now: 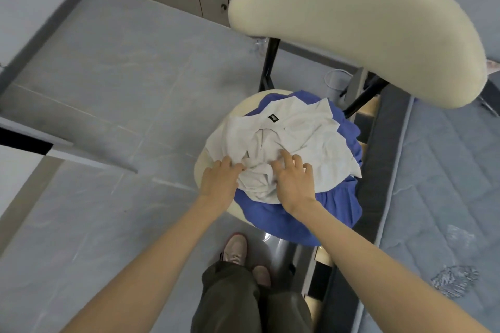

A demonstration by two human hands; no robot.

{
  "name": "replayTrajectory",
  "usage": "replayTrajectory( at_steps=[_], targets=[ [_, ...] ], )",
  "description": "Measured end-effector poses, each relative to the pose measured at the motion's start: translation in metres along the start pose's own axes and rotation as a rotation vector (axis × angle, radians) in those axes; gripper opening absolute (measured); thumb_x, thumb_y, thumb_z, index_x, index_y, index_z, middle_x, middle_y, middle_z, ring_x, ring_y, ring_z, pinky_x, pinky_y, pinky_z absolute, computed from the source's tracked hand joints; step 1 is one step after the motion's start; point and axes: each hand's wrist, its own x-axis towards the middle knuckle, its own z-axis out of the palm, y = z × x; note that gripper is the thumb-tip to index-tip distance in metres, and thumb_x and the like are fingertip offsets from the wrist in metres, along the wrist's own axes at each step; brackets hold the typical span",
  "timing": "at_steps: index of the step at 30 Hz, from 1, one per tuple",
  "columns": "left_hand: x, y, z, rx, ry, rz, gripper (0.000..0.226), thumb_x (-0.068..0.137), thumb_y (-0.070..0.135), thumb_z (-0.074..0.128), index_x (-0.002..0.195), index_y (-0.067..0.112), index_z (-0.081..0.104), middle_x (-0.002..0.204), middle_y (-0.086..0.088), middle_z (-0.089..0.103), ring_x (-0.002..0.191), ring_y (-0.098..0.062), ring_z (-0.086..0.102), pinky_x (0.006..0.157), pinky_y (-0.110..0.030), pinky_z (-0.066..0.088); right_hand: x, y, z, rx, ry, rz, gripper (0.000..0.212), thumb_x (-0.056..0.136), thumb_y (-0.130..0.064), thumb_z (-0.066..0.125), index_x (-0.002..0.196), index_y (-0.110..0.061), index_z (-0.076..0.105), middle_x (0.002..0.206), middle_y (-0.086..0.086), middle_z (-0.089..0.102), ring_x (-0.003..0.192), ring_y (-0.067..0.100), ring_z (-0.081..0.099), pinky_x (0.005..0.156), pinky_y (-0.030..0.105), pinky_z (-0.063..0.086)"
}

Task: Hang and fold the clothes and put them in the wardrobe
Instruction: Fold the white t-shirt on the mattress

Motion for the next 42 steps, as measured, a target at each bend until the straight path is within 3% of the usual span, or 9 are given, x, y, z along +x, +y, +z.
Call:
replayTrajectory(
  at_steps=[7,10,23,28,32,35,37,39,42],
  targets=[
    [-0.007,-0.01,-0.018,-0.028,0.141,0.021,0.026,0.102,0.027,0.03,0.12,0.015,0.045,0.117,-0.002,0.051,0.101,-0.023,0.05,0.074,-0.031,0.037,-0.007,0.015,-0.013,0.158,0.196,-0.049,0.018,0.094,-0.008,0.044,0.11,-0.008,0.05,0.109,0.006,0.056,0.104,0.025,0.048,0.108,0.033,0.028],
    [-0.023,-0.004,-0.061,-0.099,0.232,0.032,0.027,0.103,0.03,0.029,0.115,0.013,0.046,0.112,-0.002,0.053,0.096,-0.024,0.052,0.073,-0.033,0.039,-0.022,0.019,-0.057,0.35,0.253,-0.068,0.007,0.094,-0.005,0.041,0.096,-0.009,0.045,0.092,0.008,0.054,0.084,0.023,0.044,0.079,0.032,0.038],
    [-0.15,0.045,-0.295,-0.101,0.741,0.123,0.028,0.101,0.035,0.034,0.101,0.018,0.055,0.098,0.003,0.064,0.091,-0.022,0.055,0.066,-0.031,0.034,-0.138,0.063,-0.281,0.461,0.619,-0.12,0.022,0.1,-0.021,0.035,0.08,-0.016,0.027,0.066,-0.003,0.036,0.062,0.022,0.035,0.053,0.036,0.027],
    [-0.196,0.058,-0.36,-0.518,0.896,0.166,0.029,0.099,0.027,0.041,0.082,0.008,0.053,0.079,-0.005,0.053,0.076,-0.026,0.049,0.061,-0.032,0.028,-0.19,0.075,-0.344,0.665,0.859,0.056,0.03,0.097,-0.032,0.039,0.071,-0.026,0.027,0.056,-0.003,0.038,0.052,0.011,0.038,0.049,0.022,0.029],
    [-0.227,0.071,-0.389,-0.723,0.919,0.343,0.029,0.098,0.023,0.045,0.08,0.005,0.058,0.088,-0.002,0.047,0.08,-0.014,0.044,0.069,-0.026,0.032,-0.229,0.082,-0.358,0.698,0.782,0.152,0.04,0.086,-0.063,0.037,0.074,-0.024,0.034,0.061,-0.006,0.047,0.061,0.02,0.045,0.052,0.032,0.033],
    [-0.246,0.081,-0.4,-0.812,0.883,0.419,0.036,0.099,0.026,0.043,0.068,0.007,0.041,0.065,0.003,0.036,0.059,-0.009,0.032,0.056,-0.024,0.024,-0.258,0.075,-0.356,0.629,0.621,0.075,0.055,0.071,-0.081,0.039,0.101,-0.035,0.042,0.091,-0.012,0.059,0.082,0.017,0.054,0.069,0.034,0.043],
    [-0.26,0.083,-0.403,-0.832,0.85,0.466,0.038,0.098,0.029,0.043,0.067,0.009,0.036,0.061,0.004,0.03,0.057,-0.012,0.027,0.053,-0.026,0.021,-0.28,0.064,-0.353,0.532,0.558,-0.038,0.049,0.069,-0.078,0.052,0.106,-0.047,0.043,0.085,-0.029,0.055,0.078,-0.003,0.051,0.068,0.021,0.04],
    [-0.272,0.08,-0.403,-0.776,0.882,0.477,0.039,0.098,0.03,0.044,0.062,0.018,0.036,0.064,0.005,0.032,0.063,-0.012,0.032,0.057,-0.027,0.021,-0.297,0.049,-0.352,0.424,0.516,-0.08,0.016,0.079,-0.06,0.062,0.079,-0.052,0.048,0.059,-0.028,0.049,0.061,-0.007,0.047,0.054,0.014,0.029],
    [-0.29,0.067,-0.399,-0.786,0.91,0.436,0.038,0.098,0.028,0.043,0.061,0.03,0.037,0.063,0.005,0.037,0.067,-0.017,0.038,0.054,-0.02,0.029,-0.316,0.022,-0.355,0.572,0.526,-0.007,0.038,0.092,-0.034,0.055,0.057,-0.024,0.045,0.049,-0.01,0.038,0.052,0.008,0.036,0.05,0.025,0.024]
  ],
)
